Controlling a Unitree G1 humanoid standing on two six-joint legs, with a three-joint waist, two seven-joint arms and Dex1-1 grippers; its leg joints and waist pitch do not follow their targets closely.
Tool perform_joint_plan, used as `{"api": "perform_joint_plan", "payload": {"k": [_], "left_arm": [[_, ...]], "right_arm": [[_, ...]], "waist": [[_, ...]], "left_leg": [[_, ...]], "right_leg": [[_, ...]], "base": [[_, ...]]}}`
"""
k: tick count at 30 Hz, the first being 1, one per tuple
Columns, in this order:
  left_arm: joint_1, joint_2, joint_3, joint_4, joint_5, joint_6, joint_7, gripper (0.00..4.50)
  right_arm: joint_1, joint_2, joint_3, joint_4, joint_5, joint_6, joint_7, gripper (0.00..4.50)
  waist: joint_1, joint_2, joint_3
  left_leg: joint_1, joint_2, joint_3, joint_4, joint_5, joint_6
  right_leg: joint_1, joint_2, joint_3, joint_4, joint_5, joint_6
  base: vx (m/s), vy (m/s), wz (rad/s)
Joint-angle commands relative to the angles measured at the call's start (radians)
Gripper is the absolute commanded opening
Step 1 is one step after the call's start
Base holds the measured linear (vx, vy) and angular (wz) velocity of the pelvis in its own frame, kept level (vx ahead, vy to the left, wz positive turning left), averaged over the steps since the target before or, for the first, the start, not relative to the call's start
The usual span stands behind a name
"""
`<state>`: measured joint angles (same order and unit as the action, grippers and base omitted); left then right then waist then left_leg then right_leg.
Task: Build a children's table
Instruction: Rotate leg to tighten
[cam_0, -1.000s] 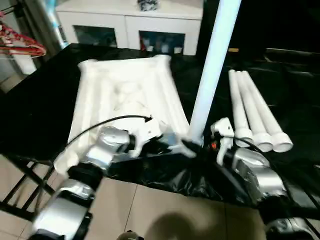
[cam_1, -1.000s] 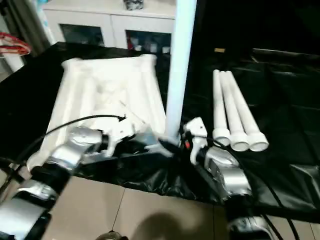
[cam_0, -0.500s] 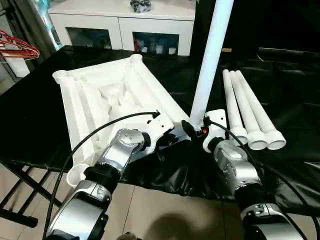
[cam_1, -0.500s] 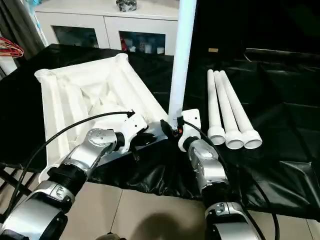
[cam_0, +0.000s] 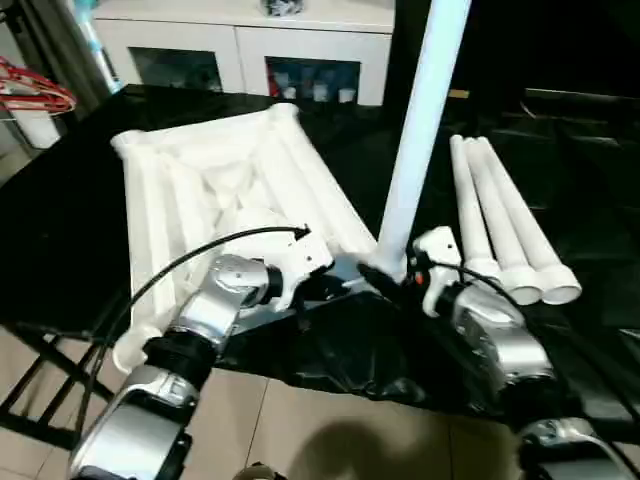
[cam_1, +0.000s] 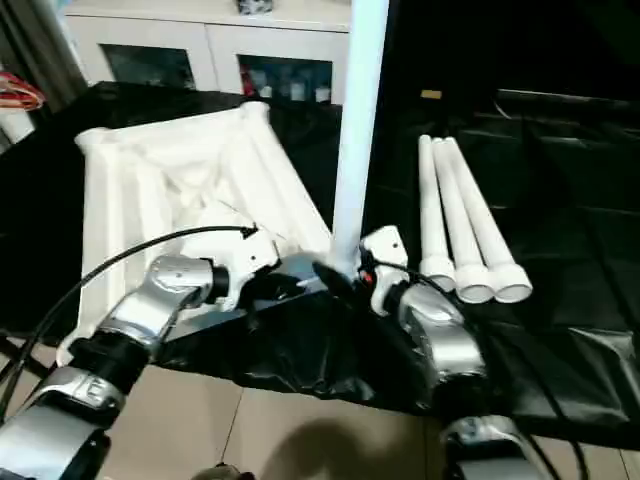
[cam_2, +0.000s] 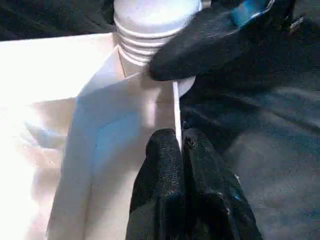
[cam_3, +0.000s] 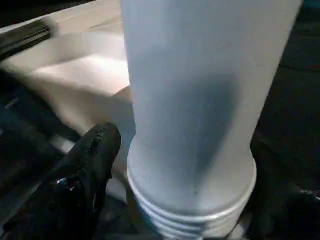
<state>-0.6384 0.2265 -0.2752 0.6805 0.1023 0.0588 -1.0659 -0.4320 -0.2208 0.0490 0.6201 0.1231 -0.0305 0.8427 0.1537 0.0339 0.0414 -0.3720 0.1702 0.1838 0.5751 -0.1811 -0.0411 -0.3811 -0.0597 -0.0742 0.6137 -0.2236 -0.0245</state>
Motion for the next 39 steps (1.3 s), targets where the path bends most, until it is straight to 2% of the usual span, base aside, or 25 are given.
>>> {"api": "perform_joint_plan", "payload": {"k": [1, 3, 6, 11, 14, 15, 21, 22, 28, 31, 32, 34, 37, 39], "left_arm": [[0.005, -0.012, -0.060, -0.002, 0.006, -0.013, -0.051, 0.00], [0.002, -0.002, -0.060, -0.001, 0.000, -0.019, -0.073, 0.00], [-0.006, 0.019, -0.061, 0.005, -0.010, -0.031, -0.119, 0.00], [-0.019, 0.045, -0.063, 0.026, -0.005, -0.047, -0.160, 0.00], [-0.028, 0.067, -0.066, 0.041, -0.004, -0.063, -0.200, 0.00], [-0.029, 0.073, -0.067, 0.043, -0.003, -0.066, -0.207, 0.00], [-0.031, 0.086, -0.068, 0.048, -0.007, -0.068, -0.232, 0.00], [-0.030, 0.087, -0.068, 0.049, -0.007, -0.068, -0.234, 0.00], [-0.022, 0.079, -0.062, 0.043, -0.017, -0.062, -0.240, 0.00], [-0.017, 0.062, -0.051, 0.036, -0.025, -0.044, -0.215, 0.00], [-0.019, 0.049, -0.041, 0.036, -0.027, -0.032, -0.181, 0.00], [-0.020, 0.029, -0.029, 0.035, -0.031, -0.015, -0.137, 0.00], [-0.022, -0.024, -0.019, 0.033, -0.022, 0.008, -0.034, 0.00], [-0.025, -0.057, -0.015, 0.031, -0.014, 0.021, 0.025, 0.00]], "right_arm": [[0.025, 0.011, 0.088, -0.028, 0.009, 0.028, 0.119, 3.79], [0.037, -0.009, 0.104, -0.054, 0.017, 0.037, 0.172, 3.79], [0.058, -0.049, 0.139, -0.103, 0.021, 0.050, 0.263, 3.79], [0.076, -0.079, 0.168, -0.144, 0.011, 0.044, 0.320, 3.79], [0.092, -0.096, 0.181, -0.190, 0.028, 0.079, 0.368, 3.79], [0.094, -0.100, 0.184, -0.198, 0.033, 0.087, 0.374, 3.52], [0.100, -0.105, 0.186, -0.216, 0.050, 0.123, 0.392, 3.22], [0.102, -0.105, 0.187, -0.218, 0.051, 0.125, 0.393, 3.05], [0.119, -0.097, 0.186, -0.233, 0.056, 0.150, 0.393, 2.77], [0.111, -0.066, 0.166, -0.192, 0.031, 0.116, 0.314, 2.74], [0.099, -0.042, 0.151, -0.153, 0.010, 0.103, 0.243, 2.74], [0.081, -0.011, 0.131, -0.100, -0.017, 0.091, 0.144, 2.73], [0.052, 0.057, 0.087, -0.018, -0.036, 0.099, -0.039, 2.72], [0.034, 0.098, 0.062, 0.023, -0.036, 0.114, -0.130, 2.72]], "waist": [[0.003, 0.000, -0.053], [0.010, -0.002, -0.053], [0.019, -0.003, -0.055], [0.023, -0.003, -0.055], [0.025, -0.003, -0.054], [0.025, -0.003, -0.055], [0.025, 0.000, -0.056], [0.025, -0.001, -0.056], [0.029, -0.001, -0.059], [0.029, -0.002, -0.058], [0.029, 0.002, -0.056], [0.022, 0.000, -0.050], [0.002, -0.001, -0.042], [-0.009, 0.000, -0.037]], "left_leg": [[0.012, 0.081, -0.032, -0.062, -0.177, 0.087], [0.014, 0.082, -0.033, -0.063, -0.185, 0.079], [0.013, 0.082, -0.032, -0.060, -0.169, 0.083], [0.012, 0.081, -0.034, -0.060, -0.161, 0.083], [0.012, 0.080, -0.034, -0.060, -0.164, 0.083], [0.013, 0.081, -0.034, -0.061, -0.169, 0.082], [0.013, 0.082, -0.035, -0.061, -0.171, 0.073], [0.013, 0.082, -0.034, -0.061, -0.171, 0.072], [0.012, 0.081, -0.034, -0.057, -0.143, 0.081], [0.012, 0.081, -0.033, -0.058, -0.151, 0.078], [0.012, 0.080, -0.034, -0.059, -0.163, 0.070], [0.013, 0.080, -0.036, -0.067, -0.209, 0.047], [0.021, 0.079, -0.044, -0.081, -0.298, -0.003], [0.024, 0.079, -0.048, -0.086, -0.335, -0.017]], "right_leg": [[0.043, -0.111, 0.058, -0.074, -0.055, -0.217], [0.043, -0.113, 0.059, -0.075, -0.081, -0.216], [0.042, -0.114, 0.061, -0.072, -0.064, -0.212], [0.041, -0.114, 0.059, -0.072, -0.063, -0.213], [0.042, -0.113, 0.059, -0.074, -0.075, -0.205], [0.042, -0.113, 0.059, -0.074, -0.081, -0.205], [0.041, -0.114, 0.059, -0.072, -0.068, -0.217], [0.041, -0.115, 0.058, -0.072, -0.067, -0.218], [0.043, -0.114, 0.057, -0.066, -0.025, -0.220], [0.042, -0.116, 0.058, -0.069, -0.040, -0.222], [0.040, -0.117, 0.058, -0.071, -0.064, -0.222], [0.039, -0.118, 0.058, -0.079, -0.143, -0.216], [0.038, -0.125, 0.060, -0.099, -0.352, -0.174], [0.035, -0.125, 0.061, -0.106, -0.399, -0.162]], "base": [[0.000, 0.000, 0.00], [0.000, 0.000, 0.00], [0.000, 0.000, 0.00], [0.000, 0.000, 0.00], [0.000, 0.000, 0.00], [0.000, 0.000, 0.00], [0.000, 0.000, 0.00], [0.000, 0.000, 0.00], [0.000, 0.000, 0.00], [0.000, 0.000, 0.00], [0.000, 0.000, 0.00], [0.000, 0.000, 0.00], [0.000, 0.000, 0.00], [0.000, 0.000, 0.00]]}}
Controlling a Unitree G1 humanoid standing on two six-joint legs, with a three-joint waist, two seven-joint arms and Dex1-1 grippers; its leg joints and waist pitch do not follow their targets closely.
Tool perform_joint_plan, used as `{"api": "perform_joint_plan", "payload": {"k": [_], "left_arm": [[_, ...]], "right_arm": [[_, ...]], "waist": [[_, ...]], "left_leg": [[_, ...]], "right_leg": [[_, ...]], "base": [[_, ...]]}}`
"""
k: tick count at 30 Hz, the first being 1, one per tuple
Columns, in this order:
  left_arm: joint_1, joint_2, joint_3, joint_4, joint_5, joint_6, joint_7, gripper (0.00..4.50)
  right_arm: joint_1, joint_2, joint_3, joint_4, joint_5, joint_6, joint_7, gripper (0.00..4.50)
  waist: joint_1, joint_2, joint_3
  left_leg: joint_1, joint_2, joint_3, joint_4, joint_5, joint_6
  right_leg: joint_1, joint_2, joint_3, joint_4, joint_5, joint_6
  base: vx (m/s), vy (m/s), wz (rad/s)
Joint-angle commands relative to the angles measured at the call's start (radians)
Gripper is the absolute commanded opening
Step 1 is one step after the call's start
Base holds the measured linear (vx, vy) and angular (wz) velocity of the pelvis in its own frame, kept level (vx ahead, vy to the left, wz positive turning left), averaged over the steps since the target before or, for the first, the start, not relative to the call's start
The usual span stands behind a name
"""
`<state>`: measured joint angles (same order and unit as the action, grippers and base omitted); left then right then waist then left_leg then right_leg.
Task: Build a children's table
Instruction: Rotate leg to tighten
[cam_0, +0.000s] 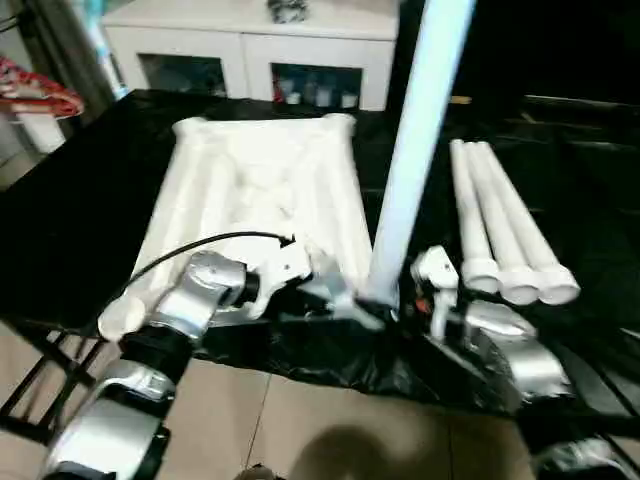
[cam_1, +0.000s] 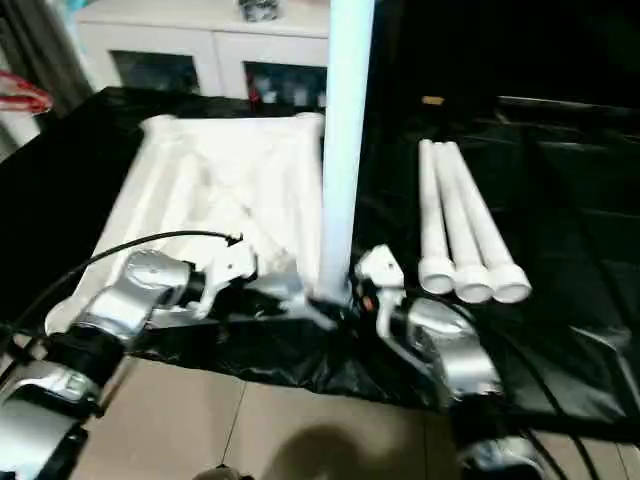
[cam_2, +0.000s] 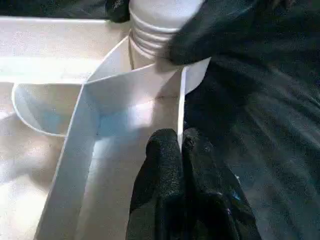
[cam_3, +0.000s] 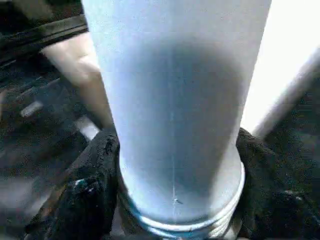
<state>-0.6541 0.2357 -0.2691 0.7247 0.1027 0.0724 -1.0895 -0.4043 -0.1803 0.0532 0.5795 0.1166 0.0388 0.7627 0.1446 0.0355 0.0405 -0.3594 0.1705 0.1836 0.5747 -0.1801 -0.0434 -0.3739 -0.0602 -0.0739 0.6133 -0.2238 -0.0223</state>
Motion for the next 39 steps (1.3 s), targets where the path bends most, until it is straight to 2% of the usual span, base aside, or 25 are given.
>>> {"api": "perform_joint_plan", "payload": {"k": [1, 4, 7, 8, 10, 11, 13, 14, 16, 18, 20, 23, 27, 29, 33, 35, 39], "left_arm": [[-0.009, -0.066, -0.021, -0.013, -0.014, 0.008, 0.048, 0.00], [-0.018, -0.117, -0.015, -0.011, 0.005, 0.029, 0.146, 0.00], [-0.022, -0.156, -0.011, -0.010, 0.017, 0.045, 0.221, 0.00], [-0.023, -0.190, -0.009, -0.012, 0.023, 0.056, 0.273, 0.00], [-0.014, -0.213, -0.014, -0.022, 0.025, 0.062, 0.289, 0.00], [-0.011, -0.213, -0.019, -0.025, 0.027, 0.061, 0.286, 0.00], [-0.007, -0.208, -0.025, -0.030, 0.027, 0.057, 0.271, 0.00], [-0.001, -0.196, -0.029, -0.035, 0.025, 0.053, 0.254, 0.00], [0.002, -0.184, -0.032, -0.037, 0.024, 0.047, 0.240, 0.00], [0.006, -0.168, -0.034, -0.041, 0.022, 0.037, 0.215, 0.00], [0.013, -0.150, -0.036, -0.049, 0.019, 0.026, 0.179, 0.00], [0.024, -0.118, -0.042, -0.065, 0.008, 0.017, 0.109, 0.00], [0.037, -0.072, -0.055, -0.084, -0.005, -0.003, 0.009, 0.00], [0.039, -0.057, -0.061, -0.083, -0.004, -0.012, -0.019, 0.00], [0.037, -0.024, -0.073, -0.079, -0.008, -0.030, -0.084, 0.00], [0.033, -0.010, -0.077, -0.077, -0.014, -0.036, -0.115, 0.00], [0.021, 0.015, -0.086, -0.064, -0.011, -0.050, -0.170, 0.00]], "right_arm": [[0.006, 0.058, 0.057, 0.064, -0.030, 0.045, -0.050, 2.72], [-0.029, 0.112, 0.029, 0.135, -0.045, 0.038, -0.198, 2.72], [-0.064, 0.152, 0.005, 0.201, -0.058, 0.021, -0.327, 2.72], [-0.093, 0.181, -0.002, 0.261, -0.089, -0.019, -0.435, 2.72], [-0.107, 0.197, 0.013, 0.298, -0.131, -0.084, -0.483, 2.72], [-0.108, 0.199, 0.012, 0.299, -0.126, -0.079, -0.473, 3.28], [-0.103, 0.195, 0.007, 0.283, -0.099, -0.061, -0.403, 3.42], [-0.101, 0.190, 0.002, 0.272, -0.080, -0.055, -0.359, 3.42], [-0.101, 0.183, 0.000, 0.267, -0.079, -0.058, -0.352, 3.62], [-0.099, 0.165, 0.014, 0.260, -0.087, -0.074, -0.318, 3.84], [-0.094, 0.144, 0.026, 0.246, -0.084, -0.085, -0.268, 3.84], [-0.081, 0.103, 0.044, 0.216, -0.072, -0.100, -0.162, 3.84], [-0.050, 0.039, 0.064, 0.138, -0.046, -0.097, 0.009, 3.84], [-0.041, 0.016, 0.071, 0.114, -0.037, -0.093, 0.067, 3.84], [-0.017, -0.037, 0.099, 0.048, -0.007, -0.070, 0.212, 3.84], [-0.003, -0.060, 0.118, 0.015, 0.002, -0.055, 0.275, 3.84], [0.023, -0.098, 0.157, -0.047, 0.014, -0.019, 0.384, 3.84]], "waist": [[-0.002, -0.001, -0.035], [-0.009, 0.000, -0.033], [-0.011, 0.001, -0.033], [-0.011, 0.003, -0.034], [-0.015, 0.003, -0.035], [-0.012, 0.001, -0.037], [-0.010, 0.000, -0.038], [-0.007, 0.001, -0.041], [-0.006, 0.004, -0.041], [-0.006, 0.002, -0.042], [-0.005, 0.003, -0.044], [-0.003, 0.000, -0.049], [0.005, 0.002, -0.055], [0.011, 0.004, -0.058], [0.020, 0.005, -0.055], [0.023, 0.001, -0.052], [0.029, 0.001, -0.053]], "left_leg": [[0.013, 0.078, -0.048, -0.086, -0.347, -0.017], [0.020, 0.076, -0.050, -0.089, -0.379, -0.025], [0.022, 0.076, -0.049, -0.089, -0.384, -0.026], [0.022, 0.076, -0.050, -0.089, -0.381, -0.031], [0.020, 0.075, -0.050, -0.090, -0.382, -0.039], [0.023, 0.073, -0.045, -0.088, -0.377, -0.026], [0.020, 0.071, -0.044, -0.087, -0.359, -0.011], [0.016, 0.073, -0.041, -0.086, -0.321, 0.007], [0.012, 0.073, -0.041, -0.085, -0.293, 0.018], [0.013, 0.072, -0.038, -0.083, -0.283, 0.023], [0.012, 0.073, -0.038, -0.082, -0.269, 0.028], [0.007, 0.073, -0.037, -0.077, -0.220, 0.044], [0.001, 0.074, -0.033, -0.065, -0.155, 0.084], [0.002, 0.078, -0.032, -0.059, -0.133, 0.105], [0.000, 0.080, -0.032, -0.061, -0.155, 0.107], [0.001, 0.080, -0.033, -0.064, -0.180, 0.091], [0.002, 0.081, -0.033, -0.063, -0.171, 0.091]], "right_leg": [[0.027, -0.124, 0.061, -0.107, -0.416, -0.158], [0.022, -0.124, 0.064, -0.116, -0.460, -0.140], [0.018, -0.124, 0.068, -0.116, -0.452, -0.138], [0.019, -0.125, 0.066, -0.114, -0.439, -0.143], [0.018, -0.123, 0.066, -0.113, -0.417, -0.146], [0.016, -0.120, 0.070, -0.115, -0.389, -0.144], [0.020, -0.117, 0.072, -0.111, -0.349, -0.149], [0.024, -0.116, 0.073, -0.104, -0.280, -0.161], [0.028, -0.116, 0.072, -0.099, -0.235, -0.173], [0.029, -0.115, 0.071, -0.099, -0.223, -0.178], [0.031, -0.115, 0.070, -0.096, -0.204, -0.184], [0.038, -0.112, 0.068, -0.086, -0.118, -0.199], [0.041, -0.107, 0.063, -0.072, 0.009, -0.216], [0.036, -0.106, 0.059, -0.065, 0.062, -0.229], [0.036, -0.108, 0.058, -0.068, 0.020, -0.229], [0.036, -0.109, 0.059, -0.074, -0.043, -0.225], [0.035, -0.111, 0.061, -0.074, -0.054, -0.215]], "base": [[0.000, 0.000, 0.00], [0.000, 0.000, 0.00], [0.000, 0.000, 0.00], [0.000, 0.000, 0.00], [0.000, 0.000, 0.00], [0.000, 0.000, 0.00], [0.000, 0.000, 0.00], [0.000, 0.000, 0.00], [0.000, 0.000, 0.00], [0.000, 0.000, 0.00], [0.000, 0.000, 0.00], [0.000, 0.000, 0.00], [0.000, 0.000, 0.00], [0.000, 0.000, 0.00], [0.000, 0.000, 0.00], [0.000, 0.000, 0.00], [0.000, 0.000, 0.00]]}}
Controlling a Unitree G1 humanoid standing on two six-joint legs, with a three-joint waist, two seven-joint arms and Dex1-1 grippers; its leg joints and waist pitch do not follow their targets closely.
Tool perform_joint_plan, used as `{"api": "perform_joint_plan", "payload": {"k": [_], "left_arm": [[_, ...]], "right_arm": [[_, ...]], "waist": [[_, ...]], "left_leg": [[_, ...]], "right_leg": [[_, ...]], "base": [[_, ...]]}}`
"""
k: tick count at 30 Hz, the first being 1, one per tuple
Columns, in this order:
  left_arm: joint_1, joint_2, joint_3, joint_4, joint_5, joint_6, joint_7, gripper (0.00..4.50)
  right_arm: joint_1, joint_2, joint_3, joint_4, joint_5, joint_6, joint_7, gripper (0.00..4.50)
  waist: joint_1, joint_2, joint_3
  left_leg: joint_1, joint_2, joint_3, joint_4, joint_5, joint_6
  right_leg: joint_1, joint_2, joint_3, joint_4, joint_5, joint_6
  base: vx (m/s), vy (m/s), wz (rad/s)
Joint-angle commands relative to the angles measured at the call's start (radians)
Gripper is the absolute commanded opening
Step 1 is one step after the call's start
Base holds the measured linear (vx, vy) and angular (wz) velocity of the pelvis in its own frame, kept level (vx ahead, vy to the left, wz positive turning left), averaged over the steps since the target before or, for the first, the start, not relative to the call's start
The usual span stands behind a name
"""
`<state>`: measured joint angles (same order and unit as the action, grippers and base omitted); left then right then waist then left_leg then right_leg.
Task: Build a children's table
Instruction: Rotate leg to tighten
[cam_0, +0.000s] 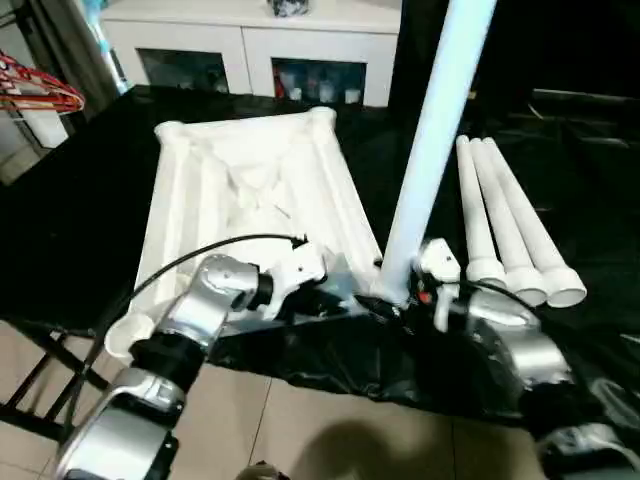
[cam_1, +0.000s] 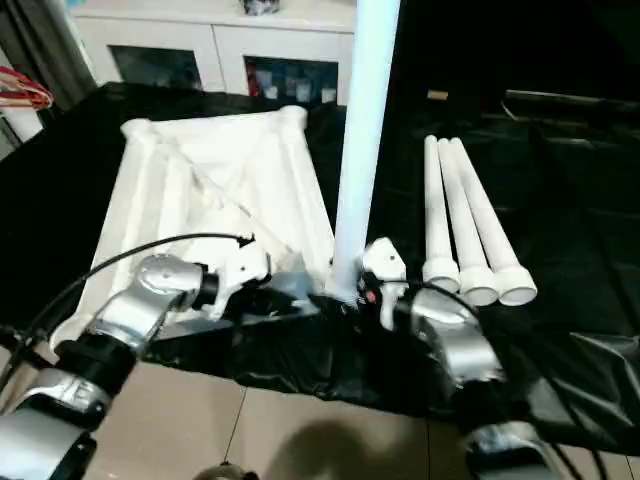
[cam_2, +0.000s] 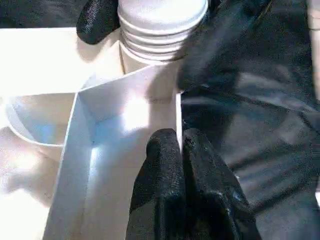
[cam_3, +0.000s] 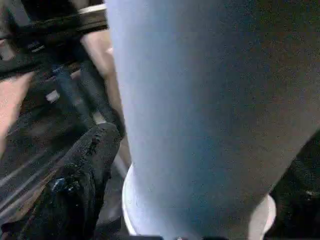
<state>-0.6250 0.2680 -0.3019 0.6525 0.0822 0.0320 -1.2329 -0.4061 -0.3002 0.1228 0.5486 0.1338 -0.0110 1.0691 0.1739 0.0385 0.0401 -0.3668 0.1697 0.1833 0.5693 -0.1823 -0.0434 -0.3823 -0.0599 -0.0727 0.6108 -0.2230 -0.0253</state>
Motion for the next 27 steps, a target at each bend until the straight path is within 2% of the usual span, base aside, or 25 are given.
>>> {"api": "perform_joint_plan", "payload": {"k": [1, 3, 4, 5, 7, 8, 9, 12, 14, 17, 20, 22, 23, 24, 25, 27], "left_arm": [[-0.012, -0.012, -0.055, 0.012, 0.010, -0.013, -0.040, 0.00], [-0.019, -0.002, -0.057, 0.020, 0.010, -0.019, -0.059, 0.00], [-0.021, 0.000, -0.057, 0.023, 0.010, -0.021, -0.064, 0.00], [-0.025, 0.004, -0.057, 0.028, 0.011, -0.024, -0.070, 0.00], [-0.030, 0.009, -0.058, 0.036, 0.012, -0.029, -0.078, 0.00], [-0.034, 0.011, -0.058, 0.041, 0.013, -0.032, -0.083, 0.00], [-0.034, 0.012, -0.058, 0.043, 0.013, -0.033, -0.084, 0.00], [-0.040, 0.013, -0.057, 0.054, 0.013, -0.041, -0.093, 0.00], [-0.040, 0.012, -0.056, 0.056, 0.012, -0.040, -0.094, 0.00], [-0.037, 0.002, -0.048, 0.058, 0.006, -0.038, -0.082, 0.00], [-0.037, -0.023, -0.027, 0.061, -0.010, -0.016, -0.040, 0.00], [-0.039, -0.034, -0.020, 0.065, -0.009, -0.012, -0.016, 0.00], [-0.039, -0.057, -0.008, 0.065, -0.006, 0.004, 0.041, 0.00], [-0.039, -0.059, -0.007, 0.065, -0.006, 0.005, 0.045, 0.00], [-0.038, -0.067, -0.004, 0.064, -0.005, 0.009, 0.063, 0.00], [-0.038, -0.085, 0.002, 0.061, 0.001, 0.021, 0.110, 0.00]], "right_arm": [[0.031, 0.013, 0.097, -0.031, -0.001, 0.044, 0.100, 3.84], [0.038, 0.000, 0.112, -0.052, 0.003, 0.067, 0.135, 3.84], [0.040, -0.003, 0.116, -0.057, 0.004, 0.071, 0.143, 3.58], [0.042, -0.006, 0.120, -0.063, 0.006, 0.076, 0.151, 3.51], [0.043, -0.009, 0.122, -0.071, 0.008, 0.085, 0.157, 3.51], [0.044, -0.011, 0.123, -0.077, 0.010, 0.092, 0.162, 3.19], [0.045, -0.011, 0.123, -0.078, 0.011, 0.094, 0.163, 3.11], [0.056, -0.015, 0.126, -0.108, 0.017, 0.122, 0.176, 3.08], [0.060, -0.015, 0.129, -0.114, 0.018, 0.126, 0.177, 2.86], [0.068, -0.011, 0.131, -0.119, 0.011, 0.122, 0.166, 2.79], [0.063, 0.019, 0.107, -0.090, 0.007, 0.122, 0.100, 2.77], [0.058, 0.034, 0.097, -0.073, -0.003, 0.112, 0.060, 2.76], [0.037, 0.074, 0.062, -0.014, -0.020, 0.110, -0.058, 2.76], [0.036, 0.077, 0.060, -0.010, -0.022, 0.109, -0.066, 2.76], [0.028, 0.091, 0.048, 0.012, -0.027, 0.108, -0.106, 2.76], [0.011, 0.118, 0.026, 0.059, -0.037, 0.103, -0.186, 2.76]], "waist": [[0.001, -0.003, -0.053], [0.002, -0.004, -0.054], [0.002, -0.003, -0.054], [0.002, -0.003, -0.053], [0.003, -0.003, -0.054], [0.003, -0.003, -0.054], [0.003, -0.003, -0.053], [0.005, -0.002, -0.056], [0.006, -0.003, -0.056], [0.009, -0.002, -0.056], [0.010, -0.003, -0.055], [0.009, -0.003, -0.050], [0.007, -0.002, -0.047], [0.007, -0.002, -0.047], [0.002, -0.002, -0.041], [-0.013, -0.001, -0.034]], "left_leg": [[0.009, 0.080, -0.032, -0.057, -0.165, 0.091], [0.008, 0.080, -0.033, -0.057, -0.157, 0.095], [0.008, 0.080, -0.033, -0.056, -0.157, 0.094], [0.007, 0.080, -0.033, -0.056, -0.157, 0.093], [0.009, 0.080, -0.034, -0.057, -0.159, 0.086], [0.009, 0.080, -0.033, -0.057, -0.164, 0.082], [0.009, 0.080, -0.034, -0.058, -0.165, 0.080], [0.010, 0.080, -0.033, -0.056, -0.153, 0.081], [0.009, 0.080, -0.033, -0.055, -0.146, 0.084], [0.009, 0.079, -0.032, -0.054, -0.148, 0.082], [0.009, 0.078, -0.032, -0.054, -0.150, 0.080], [0.011, 0.078, -0.033, -0.060, -0.187, 0.065], [0.015, 0.080, -0.033, -0.064, -0.217, 0.050], [0.015, 0.080, -0.033, -0.064, -0.217, 0.050], [0.020, 0.078, -0.035, -0.070, -0.264, 0.030], [0.027, 0.080, -0.043, -0.081, -0.333, -0.005]], "right_leg": [[0.044, -0.111, 0.059, -0.073, -0.056, -0.211], [0.045, -0.110, 0.058, -0.071, -0.052, -0.209], [0.044, -0.110, 0.058, -0.071, -0.054, -0.210], [0.044, -0.111, 0.058, -0.072, -0.058, -0.210], [0.044, -0.112, 0.058, -0.072, -0.070, -0.210], [0.044, -0.111, 0.058, -0.073, -0.078, -0.210], [0.044, -0.110, 0.057, -0.073, -0.081, -0.210], [0.044, -0.110, 0.058, -0.070, -0.054, -0.214], [0.044, -0.110, 0.057, -0.068, -0.036, -0.214], [0.044, -0.111, 0.057, -0.070, -0.045, -0.214], [0.044, -0.110, 0.057, -0.071, -0.062, -0.210], [0.040, -0.113, 0.057, -0.080, -0.147, -0.199], [0.037, -0.115, 0.059, -0.086, -0.208, -0.191], [0.037, -0.115, 0.059, -0.086, -0.208, -0.191], [0.035, -0.118, 0.059, -0.097, -0.299, -0.181], [0.033, -0.121, 0.061, -0.108, -0.425, -0.153]], "base": [[0.000, 0.000, 0.00], [0.000, 0.000, 0.00], [0.000, 0.000, 0.00], [0.000, 0.000, 0.00], [0.000, 0.000, 0.00], [0.000, 0.000, 0.00], [0.000, 0.000, 0.00], [0.000, 0.000, 0.00], [0.000, 0.000, 0.00], [0.000, 0.000, 0.00], [0.000, 0.000, 0.00], [0.000, 0.000, 0.00], [0.000, 0.000, 0.00], [0.000, 0.000, 0.00], [0.000, 0.000, 0.00], [0.000, 0.000, 0.00]]}}
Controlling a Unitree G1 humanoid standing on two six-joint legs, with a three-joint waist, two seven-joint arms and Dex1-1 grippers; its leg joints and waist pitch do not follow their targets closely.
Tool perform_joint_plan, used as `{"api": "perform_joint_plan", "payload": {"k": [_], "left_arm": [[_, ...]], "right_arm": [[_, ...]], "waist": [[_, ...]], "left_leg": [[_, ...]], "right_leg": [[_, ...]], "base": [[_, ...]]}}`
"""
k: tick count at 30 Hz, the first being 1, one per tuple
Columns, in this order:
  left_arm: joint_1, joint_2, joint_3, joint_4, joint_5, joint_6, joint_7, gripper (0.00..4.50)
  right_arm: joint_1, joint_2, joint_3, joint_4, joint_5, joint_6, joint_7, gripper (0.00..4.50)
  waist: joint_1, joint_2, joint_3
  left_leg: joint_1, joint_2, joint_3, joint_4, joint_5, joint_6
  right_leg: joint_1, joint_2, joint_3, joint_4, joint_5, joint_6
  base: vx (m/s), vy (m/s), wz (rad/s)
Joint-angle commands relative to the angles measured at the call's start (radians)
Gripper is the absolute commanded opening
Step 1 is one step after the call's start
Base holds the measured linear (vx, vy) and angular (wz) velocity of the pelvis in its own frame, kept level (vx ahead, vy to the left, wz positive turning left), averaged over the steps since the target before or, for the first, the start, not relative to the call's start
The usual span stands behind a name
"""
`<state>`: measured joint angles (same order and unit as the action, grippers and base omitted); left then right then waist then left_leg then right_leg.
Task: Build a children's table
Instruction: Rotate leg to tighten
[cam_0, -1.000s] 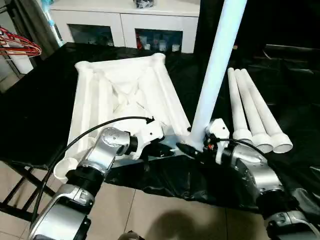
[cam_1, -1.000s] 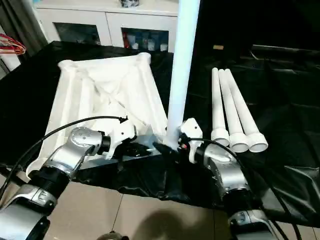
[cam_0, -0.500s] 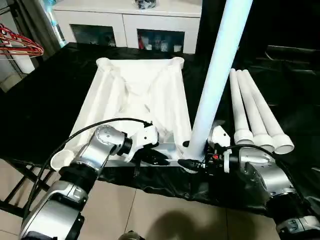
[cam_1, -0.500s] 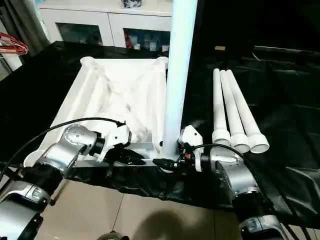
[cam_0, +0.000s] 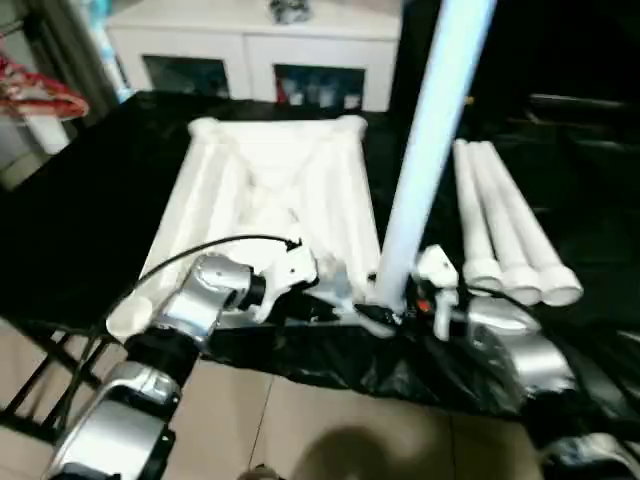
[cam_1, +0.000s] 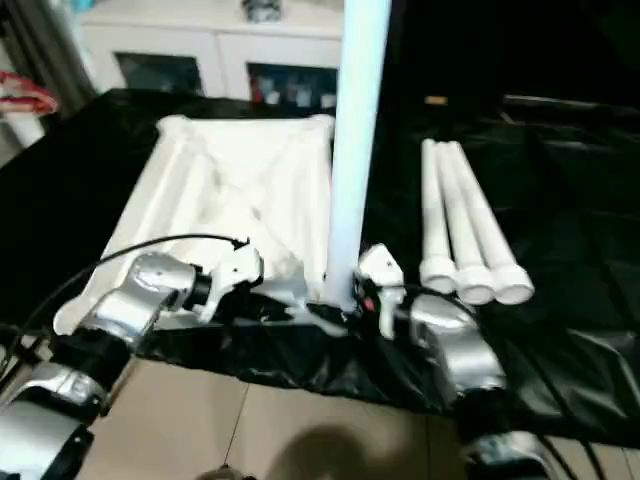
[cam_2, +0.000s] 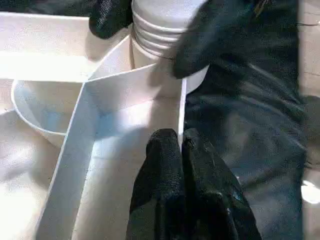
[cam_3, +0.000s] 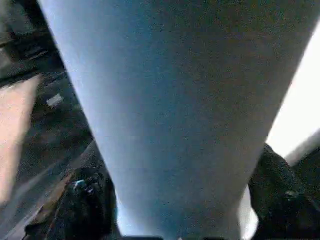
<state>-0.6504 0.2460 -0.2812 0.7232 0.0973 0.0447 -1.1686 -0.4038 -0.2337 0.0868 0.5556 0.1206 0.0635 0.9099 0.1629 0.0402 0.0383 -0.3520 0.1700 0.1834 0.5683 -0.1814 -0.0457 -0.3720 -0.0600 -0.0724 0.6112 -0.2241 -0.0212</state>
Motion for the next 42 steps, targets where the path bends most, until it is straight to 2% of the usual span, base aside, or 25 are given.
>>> {"api": "perform_joint_plan", "payload": {"k": [1, 2, 4, 11, 13, 14, 15, 19, 20, 22, 23, 24, 26, 28, 29, 31, 32, 34, 37, 41, 42], "left_arm": [[-0.012, -0.076, -0.015, -0.014, -0.011, 0.017, 0.073, 0.00], [-0.011, -0.091, -0.010, -0.020, -0.010, 0.029, 0.103, 0.00], [-0.008, -0.120, -0.003, -0.029, 0.000, 0.053, 0.164, 0.00], [-0.008, -0.192, 0.003, -0.025, 0.038, 0.101, 0.334, 0.00], [-0.006, -0.217, 0.005, -0.031, 0.044, 0.115, 0.380, 0.00], [-0.005, -0.221, 0.005, -0.033, 0.043, 0.113, 0.385, 0.00], [-0.005, -0.222, 0.004, -0.034, 0.042, 0.110, 0.386, 0.00], [0.002, -0.200, -0.005, -0.039, 0.032, 0.086, 0.332, 0.00], [0.004, -0.194, -0.006, -0.041, 0.028, 0.081, 0.316, 0.00], [0.010, -0.175, -0.010, -0.049, 0.018, 0.065, 0.270, 0.00], [0.012, -0.167, -0.011, -0.054, 0.015, 0.060, 0.253, 0.00], [0.014, -0.163, -0.011, -0.056, 0.013, 0.056, 0.244, 0.00], [0.029, -0.124, -0.022, -0.084, -0.011, 0.049, 0.145, 0.00], [0.033, -0.107, -0.029, -0.088, -0.014, 0.038, 0.108, 0.00], [0.035, -0.086, -0.036, -0.087, -0.014, 0.029, 0.071, 0.00], [0.035, -0.063, -0.040, -0.082, -0.015, 0.012, 0.033, 0.00], [0.031, -0.046, -0.040, -0.075, -0.020, 0.006, 0.000, 0.00], [0.028, -0.038, -0.040, -0.070, -0.021, 0.001, -0.013, 0.00], [0.015, -0.005, -0.047, -0.056, -0.023, -0.010, -0.069, 0.00], [-0.005, 0.017, -0.044, -0.027, -0.025, -0.023, -0.119, 0.00], [-0.009, 0.020, -0.044, -0.023, -0.027, -0.024, -0.128, 0.00]], "right_arm": [[0.000, 0.067, 0.051, 0.075, -0.027, 0.026, -0.070, 2.75], [-0.011, 0.086, 0.039, 0.101, -0.032, 0.024, -0.123, 2.75], [-0.029, 0.123, 0.024, 0.144, -0.043, 0.018, -0.216, 2.75], [-0.091, 0.213, -0.017, 0.272, -0.093, -0.008, -0.489, 2.75], [-0.112, 0.244, -0.032, 0.312, -0.103, -0.040, -0.556, 2.75], [-0.116, 0.250, -0.030, 0.317, -0.099, -0.046, -0.548, 2.75], [-0.118, 0.253, -0.029, 0.318, -0.096, -0.049, -0.540, 3.31], [-0.118, 0.248, -0.026, 0.307, -0.091, -0.061, -0.494, 3.47], [-0.117, 0.242, -0.020, 0.302, -0.095, -0.067, -0.488, 3.77], [-0.111, 0.222, -0.006, 0.286, -0.095, -0.087, -0.447, 3.90], [-0.109, 0.214, -0.003, 0.283, -0.095, -0.100, -0.422, 3.90], [-0.107, 0.210, -0.001, 0.278, -0.094, -0.104, -0.407, 3.90], [-0.071, 0.163, 0.023, 0.208, -0.076, -0.111, -0.280, 3.90], [-0.059, 0.144, 0.030, 0.183, -0.063, -0.107, -0.228, 3.90], [-0.044, 0.123, 0.035, 0.153, -0.049, -0.106, -0.169, 3.90], [-0.027, 0.096, 0.041, 0.116, -0.027, -0.099, -0.096, 3.90], [-0.014, 0.068, 0.052, 0.084, -0.014, -0.093, -0.030, 3.90], [-0.007, 0.054, 0.058, 0.069, -0.008, -0.089, 0.004, 3.90], [0.022, -0.004, 0.089, -0.001, 0.014, -0.065, 0.135, 3.90], [0.045, -0.056, 0.121, -0.065, 0.032, -0.021, 0.246, 3.90], [0.048, -0.062, 0.126, -0.073, 0.034, -0.016, 0.260, 3.64]], "waist": [[-0.009, -0.004, -0.030], [-0.014, -0.001, -0.031], [-0.024, -0.003, -0.032], [-0.034, 0.001, -0.033], [-0.037, 0.001, -0.036], [-0.038, 0.000, -0.036], [-0.038, 0.000, -0.036], [-0.038, 0.003, -0.038], [-0.039, 0.004, -0.039], [-0.039, 0.003, -0.040], [-0.041, 0.004, -0.041], [-0.042, 0.003, -0.042], [-0.037, 0.001, -0.050], [-0.036, 0.002, -0.052], [-0.032, 0.004, -0.056], [-0.022, 0.004, -0.059], [-0.020, 0.004, -0.059], [-0.014, 0.005, -0.055], [-0.007, 0.005, -0.050], [0.003, 0.003, -0.050], [0.006, 0.002, -0.051]], "left_leg": [[0.012, 0.077, -0.046, -0.083, -0.357, -0.008], [0.016, 0.077, -0.048, -0.084, -0.370, -0.015], [0.015, 0.077, -0.050, -0.085, -0.369, -0.021], [0.015, 0.073, -0.043, -0.082, -0.351, -0.011], [0.014, 0.074, -0.043, -0.083, -0.349, -0.014], [0.012, 0.073, -0.043, -0.083, -0.346, -0.011], [0.012, 0.073, -0.043, -0.083, -0.341, -0.007], [0.006, 0.073, -0.040, -0.081, -0.303, 0.016], [0.005, 0.073, -0.040, -0.081, -0.302, 0.016], [0.003, 0.073, -0.040, -0.081, -0.298, 0.019], [0.000, 0.074, -0.041, -0.081, -0.288, 0.023], [0.002, 0.073, -0.039, -0.079, -0.279, 0.029], [-0.005, 0.072, -0.036, -0.068, -0.204, 0.058], [-0.009, 0.072, -0.034, -0.063, -0.165, 0.079], [-0.009, 0.072, -0.033, -0.056, -0.129, 0.097], [-0.010, 0.074, -0.030, -0.048, -0.105, 0.127], [-0.012, 0.074, -0.031, -0.048, -0.107, 0.129], [-0.008, 0.078, -0.030, -0.052, -0.144, 0.125], [-0.005, 0.081, -0.033, -0.059, -0.199, 0.094], [-0.004, 0.082, -0.032, -0.060, -0.193, 0.086], [-0.004, 0.080, -0.032, -0.059, -0.186, 0.086]], "right_leg": [[0.025, -0.123, 0.061, -0.113, -0.470, -0.141], [0.022, -0.125, 0.062, -0.117, -0.490, -0.135], [0.021, -0.124, 0.063, -0.116, -0.469, -0.138], [0.018, -0.119, 0.067, -0.114, -0.382, -0.157], [0.018, -0.117, 0.067, -0.109, -0.357, -0.162], [0.019, -0.116, 0.067, -0.109, -0.349, -0.162], [0.021, -0.115, 0.067, -0.109, -0.340, -0.162], [0.025, -0.113, 0.068, -0.103, -0.267, -0.172], [0.026, -0.114, 0.067, -0.101, -0.259, -0.174], [0.029, -0.114, 0.067, -0.100, -0.246, -0.176], [0.032, -0.115, 0.066, -0.096, -0.228, -0.179], [0.030, -0.113, 0.066, -0.096, -0.210, -0.184], [0.039, -0.110, 0.065, -0.082, -0.081, -0.202], [0.040, -0.107, 0.062, -0.075, -0.012, -0.212], [0.040, -0.105, 0.059, -0.066, 0.056, -0.221], [0.036, -0.105, 0.056, -0.060, 0.125, -0.233], [0.036, -0.105, 0.055, -0.058, 0.128, -0.234], [0.033, -0.106, 0.054, -0.065, 0.067, -0.230], [0.033, -0.108, 0.055, -0.077, -0.064, -0.221], [0.032, -0.109, 0.059, -0.078, -0.090, -0.210], [0.033, -0.109, 0.058, -0.079, -0.092, -0.208]], "base": [[0.000, 0.000, 0.00], [0.000, 0.000, 0.00], [0.000, 0.000, 0.00], [0.000, 0.000, 0.00], [0.000, 0.000, 0.00], [0.000, 0.000, 0.00], [0.000, 0.000, 0.00], [0.000, 0.000, 0.00], [0.000, 0.000, 0.00], [0.000, 0.000, 0.00], [0.000, 0.000, 0.00], [0.000, 0.000, 0.00], [0.000, 0.000, 0.00], [0.000, 0.000, 0.00], [0.000, 0.000, 0.00], [0.000, 0.000, 0.00], [0.000, 0.000, 0.00], [0.000, 0.000, 0.00], [0.000, 0.000, 0.00], [0.000, 0.000, 0.00], [0.000, 0.000, 0.00]]}}
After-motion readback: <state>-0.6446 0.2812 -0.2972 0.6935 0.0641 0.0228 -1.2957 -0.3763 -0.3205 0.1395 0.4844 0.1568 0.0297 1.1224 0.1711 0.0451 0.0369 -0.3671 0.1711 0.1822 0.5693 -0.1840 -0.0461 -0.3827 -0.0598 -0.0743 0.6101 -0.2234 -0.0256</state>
